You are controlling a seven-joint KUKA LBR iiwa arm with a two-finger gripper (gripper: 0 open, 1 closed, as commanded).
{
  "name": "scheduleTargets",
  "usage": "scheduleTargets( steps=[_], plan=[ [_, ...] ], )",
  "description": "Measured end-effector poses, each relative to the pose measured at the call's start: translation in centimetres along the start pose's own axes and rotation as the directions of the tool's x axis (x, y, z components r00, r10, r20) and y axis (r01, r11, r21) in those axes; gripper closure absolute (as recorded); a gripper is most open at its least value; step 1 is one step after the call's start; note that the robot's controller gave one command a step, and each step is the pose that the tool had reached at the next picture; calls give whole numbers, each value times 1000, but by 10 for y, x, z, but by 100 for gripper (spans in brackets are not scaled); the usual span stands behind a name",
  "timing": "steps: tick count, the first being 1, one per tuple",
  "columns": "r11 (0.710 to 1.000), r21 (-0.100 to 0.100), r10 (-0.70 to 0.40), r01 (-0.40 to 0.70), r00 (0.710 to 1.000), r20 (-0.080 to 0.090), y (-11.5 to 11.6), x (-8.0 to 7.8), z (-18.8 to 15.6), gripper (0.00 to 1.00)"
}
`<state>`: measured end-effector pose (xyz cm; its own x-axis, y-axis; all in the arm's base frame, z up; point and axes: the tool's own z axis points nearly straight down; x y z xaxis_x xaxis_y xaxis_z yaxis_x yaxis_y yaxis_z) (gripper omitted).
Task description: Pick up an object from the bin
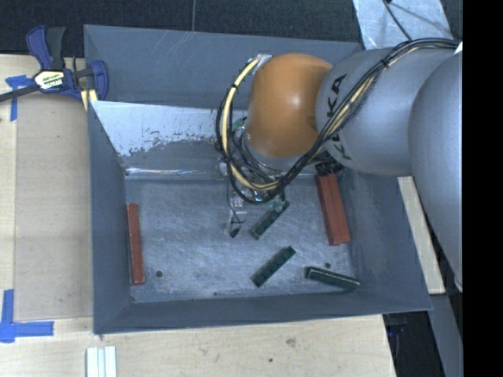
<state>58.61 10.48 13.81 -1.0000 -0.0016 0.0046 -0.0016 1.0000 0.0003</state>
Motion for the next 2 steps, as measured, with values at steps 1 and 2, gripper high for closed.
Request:
scheduleTargets(
  steps=[1,2],
  plan=[
    [1000,4,-28,28,1000,6,-107,-36,60,0],
    [993,1,115,-115,993,7,-164,27,67,0]
  ],
)
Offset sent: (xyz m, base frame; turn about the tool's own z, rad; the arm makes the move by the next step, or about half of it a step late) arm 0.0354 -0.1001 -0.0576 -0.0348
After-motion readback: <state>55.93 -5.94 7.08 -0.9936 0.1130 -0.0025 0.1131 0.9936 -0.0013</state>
